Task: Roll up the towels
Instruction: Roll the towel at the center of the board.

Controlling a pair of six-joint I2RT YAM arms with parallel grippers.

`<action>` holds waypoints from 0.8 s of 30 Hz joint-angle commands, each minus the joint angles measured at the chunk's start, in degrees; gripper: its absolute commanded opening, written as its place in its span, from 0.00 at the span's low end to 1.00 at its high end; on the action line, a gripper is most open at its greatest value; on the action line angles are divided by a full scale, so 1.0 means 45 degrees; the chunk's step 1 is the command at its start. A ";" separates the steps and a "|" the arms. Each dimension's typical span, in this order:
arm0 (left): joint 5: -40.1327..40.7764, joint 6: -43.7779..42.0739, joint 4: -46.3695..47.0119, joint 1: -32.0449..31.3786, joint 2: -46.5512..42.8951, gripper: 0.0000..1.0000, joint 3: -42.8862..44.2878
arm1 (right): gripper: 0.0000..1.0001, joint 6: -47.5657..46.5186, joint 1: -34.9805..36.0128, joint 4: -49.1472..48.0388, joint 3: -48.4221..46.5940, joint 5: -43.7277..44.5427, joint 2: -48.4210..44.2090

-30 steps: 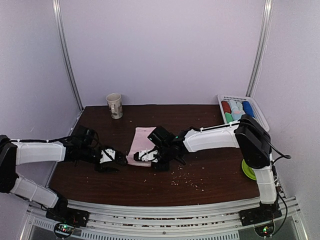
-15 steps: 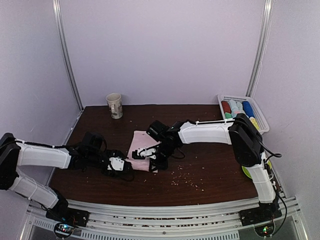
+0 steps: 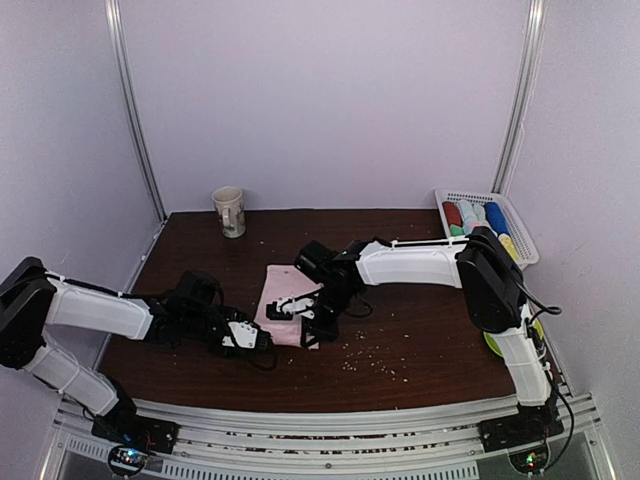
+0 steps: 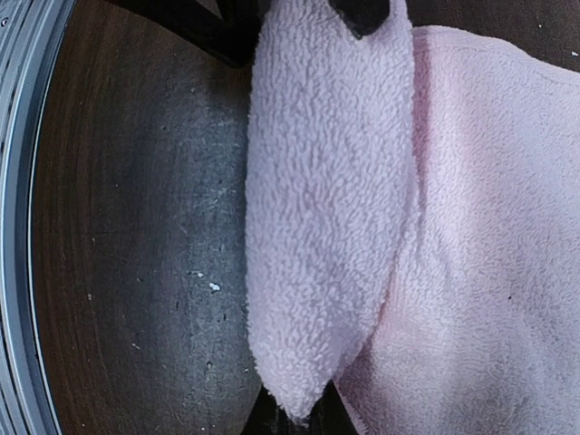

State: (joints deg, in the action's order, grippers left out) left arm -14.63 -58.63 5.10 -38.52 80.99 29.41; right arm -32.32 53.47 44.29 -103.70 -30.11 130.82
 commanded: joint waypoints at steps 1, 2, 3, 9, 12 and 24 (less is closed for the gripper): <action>0.0112 0.0244 0.0479 -0.0210 0.0470 0.43 0.0024 | 0.00 0.0267 -0.0060 0.0675 -0.0177 -0.0146 0.0529; 0.0152 0.0281 0.0496 -0.0216 0.0546 0.41 0.0032 | 0.00 0.0277 -0.0056 0.0676 -0.0183 -0.0155 0.0546; 0.0215 0.0376 0.0530 -0.0222 0.0629 0.39 0.0050 | 0.00 0.0276 -0.0058 0.0681 -0.0196 -0.0156 0.0555; 0.0802 0.1086 0.0888 -0.0230 0.1033 0.26 0.0279 | 0.00 0.0248 -0.0101 0.0737 -0.0178 -0.0223 0.0562; 0.0713 0.1231 0.0219 -0.0230 0.1315 0.08 0.0718 | 0.00 0.0231 -0.0124 0.0790 -0.0193 -0.0216 0.0555; -0.2015 0.1045 -0.5992 0.0016 0.2978 0.00 0.3536 | 0.38 0.0441 -0.0346 0.0577 0.0611 0.1341 -0.0889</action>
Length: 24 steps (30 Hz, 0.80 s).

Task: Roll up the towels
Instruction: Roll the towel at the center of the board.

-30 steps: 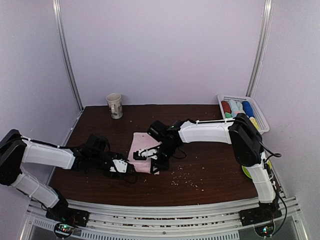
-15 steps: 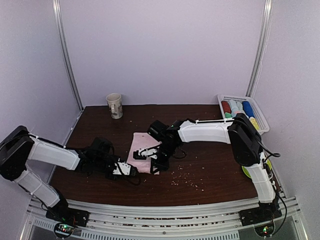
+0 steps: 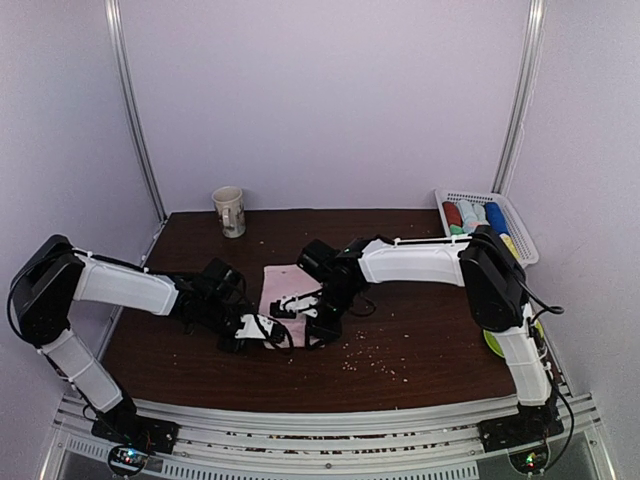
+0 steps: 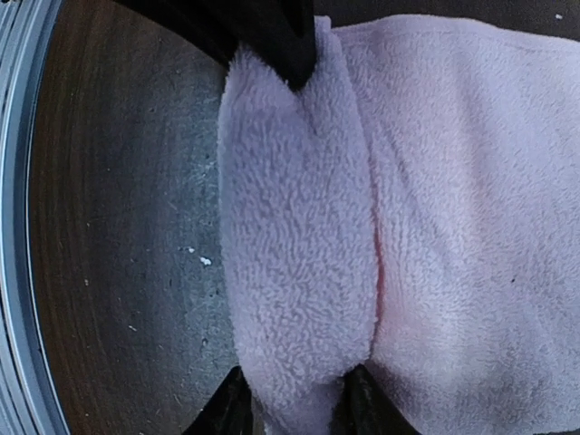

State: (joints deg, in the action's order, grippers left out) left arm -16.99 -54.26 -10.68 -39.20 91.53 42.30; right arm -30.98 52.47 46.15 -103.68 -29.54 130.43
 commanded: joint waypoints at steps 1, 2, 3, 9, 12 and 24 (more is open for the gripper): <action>-0.1782 0.0074 -0.2854 0.0285 0.0781 0.00 0.0867 | 0.39 0.0171 -0.0125 0.0019 0.0807 0.1345 -0.1018; -0.2014 0.0057 -0.3207 0.0385 0.0941 0.00 0.1094 | 0.41 0.0230 -0.0137 -0.0153 0.1032 0.1537 -0.1234; -0.2240 0.0028 -0.3527 0.0493 0.1086 0.00 0.1330 | 0.43 0.0301 -0.0161 -0.0360 0.1314 0.1695 -0.1478; -0.3710 -0.0226 -0.5660 0.1163 0.2105 0.00 0.2754 | 0.54 0.0305 -0.0249 -0.2162 0.3369 0.2621 -0.3154; -0.4552 -0.0473 -0.6843 0.1571 0.2770 0.00 0.3645 | 0.60 -0.0127 -0.0204 -0.3507 0.4778 0.2868 -0.4416; -0.7413 -0.1308 -1.0686 0.2982 0.5882 0.00 0.6260 | 0.71 -0.2097 0.0944 -0.9234 0.9768 0.4859 -0.7303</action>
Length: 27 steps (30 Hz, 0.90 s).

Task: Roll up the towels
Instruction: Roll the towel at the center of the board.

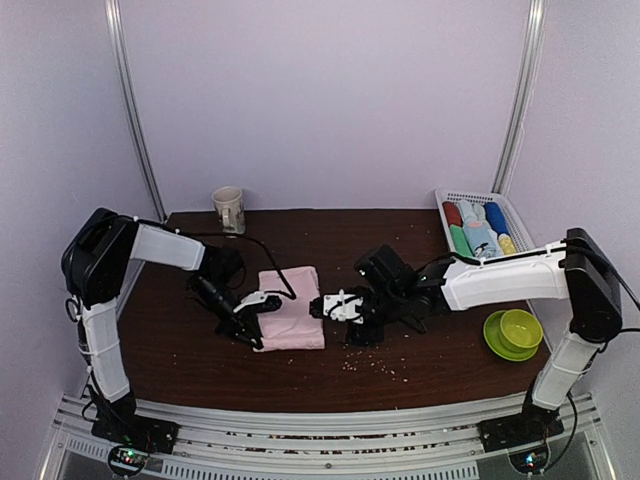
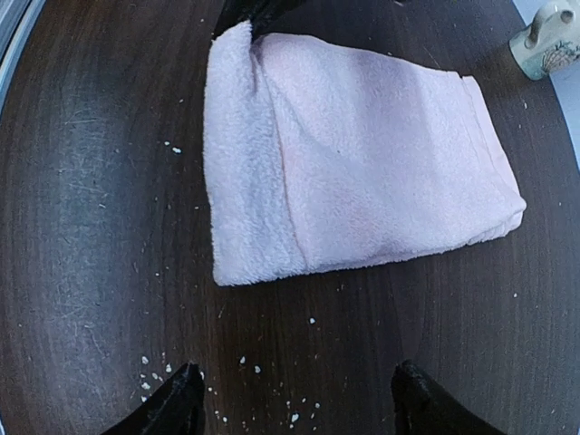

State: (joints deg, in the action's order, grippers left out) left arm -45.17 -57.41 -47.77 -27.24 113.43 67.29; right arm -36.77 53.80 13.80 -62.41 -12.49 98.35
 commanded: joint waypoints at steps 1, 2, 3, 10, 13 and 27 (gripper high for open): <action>-0.1278 -0.0654 -0.2748 0.0428 0.1233 0.00 0.0955 | 0.71 -0.0871 0.0878 -0.2244 0.0675 0.1247 -0.0089; -0.1375 -0.0687 -0.3006 0.0502 0.1429 0.00 0.1147 | 0.71 -0.0920 0.1008 -0.2454 0.0731 0.1354 0.0024; -0.1482 -0.0762 -0.3285 0.0543 0.1612 0.00 0.1342 | 0.71 -0.0928 0.1137 -0.2649 0.0762 0.1473 0.0141; -0.1428 -0.0714 -0.3982 0.0810 0.2419 0.00 0.2048 | 0.67 -0.0206 0.1287 -0.4475 0.0916 0.1319 0.1194; -0.1428 -0.0699 -0.4333 0.0906 0.2785 0.00 0.2337 | 0.63 0.0259 0.1282 -0.4517 0.0537 0.1302 0.1797; -0.1448 -0.0902 -0.4730 0.1301 0.3544 0.00 0.2697 | 0.24 0.2191 0.0348 -0.2752 -0.1399 -0.2294 0.3310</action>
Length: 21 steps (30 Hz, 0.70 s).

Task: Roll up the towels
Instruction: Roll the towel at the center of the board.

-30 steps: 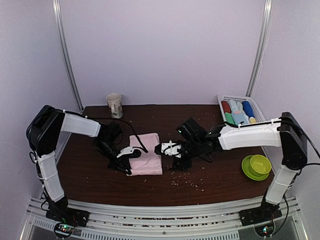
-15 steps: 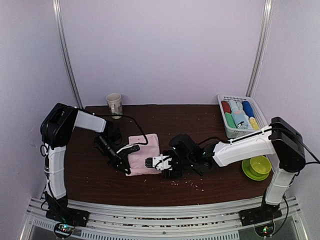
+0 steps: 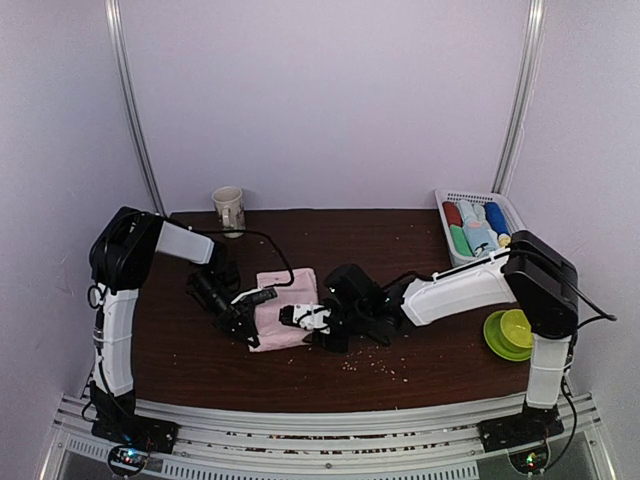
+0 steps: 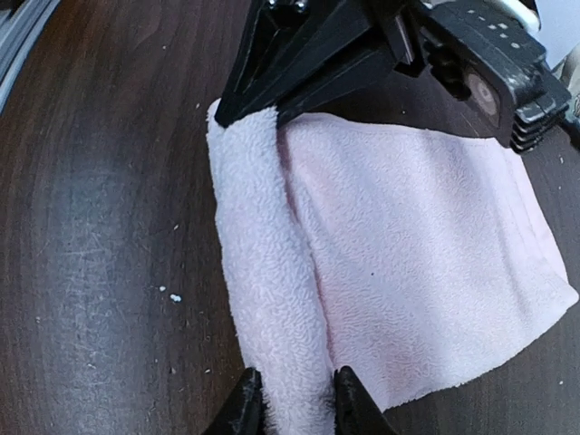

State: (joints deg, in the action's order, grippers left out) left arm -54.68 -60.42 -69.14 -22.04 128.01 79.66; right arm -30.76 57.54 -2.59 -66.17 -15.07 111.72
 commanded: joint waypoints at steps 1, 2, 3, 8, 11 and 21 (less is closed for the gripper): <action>0.0683 -0.0243 0.0032 0.0134 0.0304 0.00 -0.0063 | 0.23 0.0896 -0.0555 0.1160 -0.0644 -0.1909 0.0416; 0.0704 -0.0242 0.0048 0.0133 0.0304 0.00 -0.0082 | 0.21 0.0930 -0.0588 0.1396 -0.0759 -0.2074 0.0499; 0.0741 -0.0244 0.0069 0.0133 0.0302 0.00 -0.0067 | 0.18 0.0964 -0.0624 0.1701 -0.0890 -0.2248 0.0673; 0.1101 0.0324 0.0600 0.0172 0.0088 0.00 -0.0092 | 0.09 0.1176 -0.0895 0.3708 -0.2290 -0.3505 0.1743; 0.1598 0.0930 0.1412 0.0207 -0.0424 0.03 -0.0333 | 0.01 0.1394 -0.1098 0.4860 -0.3251 -0.4354 0.2395; 0.3204 0.2370 0.3820 0.0240 -0.2347 0.24 -0.1310 | 0.00 0.1980 -0.1708 0.7117 -0.4793 -0.5246 0.3638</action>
State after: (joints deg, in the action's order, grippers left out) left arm -46.83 -52.75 -59.00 -21.71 119.68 75.20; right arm -23.49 50.74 20.47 -86.24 -36.88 124.53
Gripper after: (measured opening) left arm 0.236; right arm 0.075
